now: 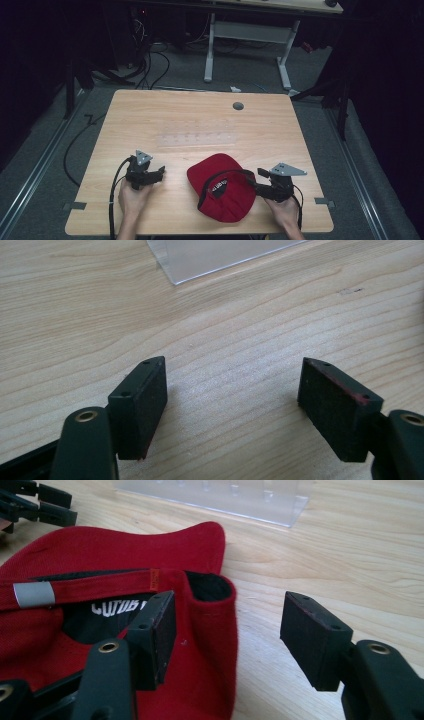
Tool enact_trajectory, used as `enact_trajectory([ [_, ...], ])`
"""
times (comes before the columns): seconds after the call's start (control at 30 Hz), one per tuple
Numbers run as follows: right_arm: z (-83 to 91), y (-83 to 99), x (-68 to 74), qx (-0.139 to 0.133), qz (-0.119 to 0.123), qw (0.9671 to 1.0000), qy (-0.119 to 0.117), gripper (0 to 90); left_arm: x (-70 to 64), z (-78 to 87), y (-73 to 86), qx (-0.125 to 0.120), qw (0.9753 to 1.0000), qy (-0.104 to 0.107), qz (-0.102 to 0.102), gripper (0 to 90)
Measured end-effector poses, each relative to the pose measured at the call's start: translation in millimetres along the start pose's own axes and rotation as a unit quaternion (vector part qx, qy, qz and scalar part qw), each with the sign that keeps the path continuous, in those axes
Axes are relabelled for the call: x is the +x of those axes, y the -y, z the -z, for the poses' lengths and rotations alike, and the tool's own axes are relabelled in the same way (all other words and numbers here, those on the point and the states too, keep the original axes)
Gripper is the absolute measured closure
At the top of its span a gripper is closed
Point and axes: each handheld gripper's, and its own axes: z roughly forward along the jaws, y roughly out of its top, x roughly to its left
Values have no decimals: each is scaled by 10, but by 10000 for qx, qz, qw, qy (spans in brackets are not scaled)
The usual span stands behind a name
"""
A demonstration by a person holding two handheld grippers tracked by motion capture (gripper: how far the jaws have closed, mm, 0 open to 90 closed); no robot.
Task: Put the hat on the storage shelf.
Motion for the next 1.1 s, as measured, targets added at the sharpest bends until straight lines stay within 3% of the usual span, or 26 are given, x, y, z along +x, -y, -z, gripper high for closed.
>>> enact_trajectory([
  [0.2,-158,-10,1,210,-7,9997,-129,396,9,-5,-5,0,10000,-57,37,254],
  [0.5,-274,-20,-31,248,-42,9994,-249,407,3,-6,-1,-11,10000,-59,43,248],
  [0.63,-322,-27,-32,300,-31,9992,-279,417,8,-11,-1,31,9999,-87,42,197],
  [0.97,-444,-12,-15,432,-10,9984,-364,532,0,-12,8,68,10000,-56,-10,172],
  [1.1,-475,-7,-30,499,-47,9974,-513,609,-2,-12,10,82,10000,-49,-20,164],
])
